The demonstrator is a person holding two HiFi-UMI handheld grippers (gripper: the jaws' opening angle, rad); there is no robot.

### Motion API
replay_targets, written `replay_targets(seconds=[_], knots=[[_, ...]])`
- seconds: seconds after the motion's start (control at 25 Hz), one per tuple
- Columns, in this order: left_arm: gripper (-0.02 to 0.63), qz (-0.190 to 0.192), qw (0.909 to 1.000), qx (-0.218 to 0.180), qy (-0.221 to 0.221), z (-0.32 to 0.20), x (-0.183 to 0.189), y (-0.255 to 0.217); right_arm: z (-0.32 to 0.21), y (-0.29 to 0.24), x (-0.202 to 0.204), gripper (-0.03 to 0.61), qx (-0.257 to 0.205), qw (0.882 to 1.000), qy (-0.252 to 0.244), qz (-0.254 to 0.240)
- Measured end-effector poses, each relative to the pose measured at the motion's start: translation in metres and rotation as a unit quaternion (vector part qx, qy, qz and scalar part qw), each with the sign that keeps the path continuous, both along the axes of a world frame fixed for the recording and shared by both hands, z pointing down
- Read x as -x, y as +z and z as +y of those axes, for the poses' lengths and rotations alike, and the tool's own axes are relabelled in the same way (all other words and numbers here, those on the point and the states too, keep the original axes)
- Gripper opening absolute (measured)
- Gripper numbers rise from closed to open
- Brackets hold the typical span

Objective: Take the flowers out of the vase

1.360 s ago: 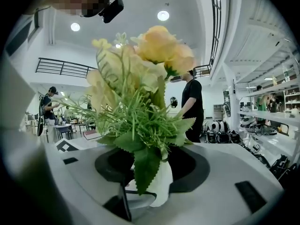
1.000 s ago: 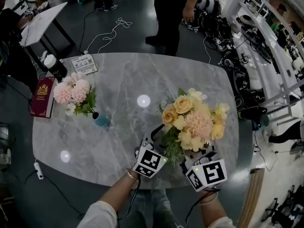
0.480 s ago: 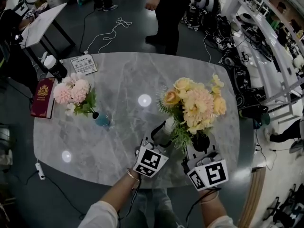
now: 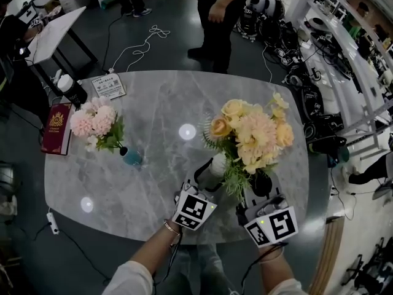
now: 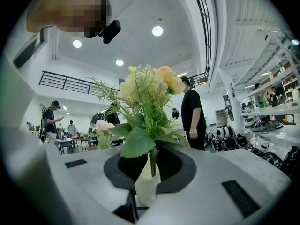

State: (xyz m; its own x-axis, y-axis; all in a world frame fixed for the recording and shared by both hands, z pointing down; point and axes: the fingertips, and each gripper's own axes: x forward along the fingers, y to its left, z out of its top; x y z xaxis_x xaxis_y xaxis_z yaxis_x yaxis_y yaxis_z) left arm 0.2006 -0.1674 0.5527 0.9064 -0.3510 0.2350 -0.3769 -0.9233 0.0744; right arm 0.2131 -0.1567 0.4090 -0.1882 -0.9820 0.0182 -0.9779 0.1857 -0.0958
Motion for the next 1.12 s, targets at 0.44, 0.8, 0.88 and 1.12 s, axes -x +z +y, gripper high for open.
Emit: replay_targets(seconds=[0.44,0.8,0.88,1.12], knots=[[0.307,0.0,1.0,-0.001,-0.005,0.001,-0.002,-0.002,0.003,-0.009,-0.003,0.041,-0.007,1.0,-0.001,-0.014],[0.307,-0.01,0.9999,-0.005,-0.01,0.001,-0.002,-0.004,0.002,-0.026,-0.005,0.041,-0.02,1.0,0.001,-0.008],[0.307,-0.002,0.9998,-0.011,-0.018,-0.001,0.0,-0.006,0.002,-0.026,-0.004,0.04,-0.023,1.0,0.004,-0.007],[0.307,0.008,0.9996,-0.017,-0.02,-0.002,0.002,-0.018,0.0,-0.031,-0.006,0.04,-0.03,0.999,0.012,-0.005]])
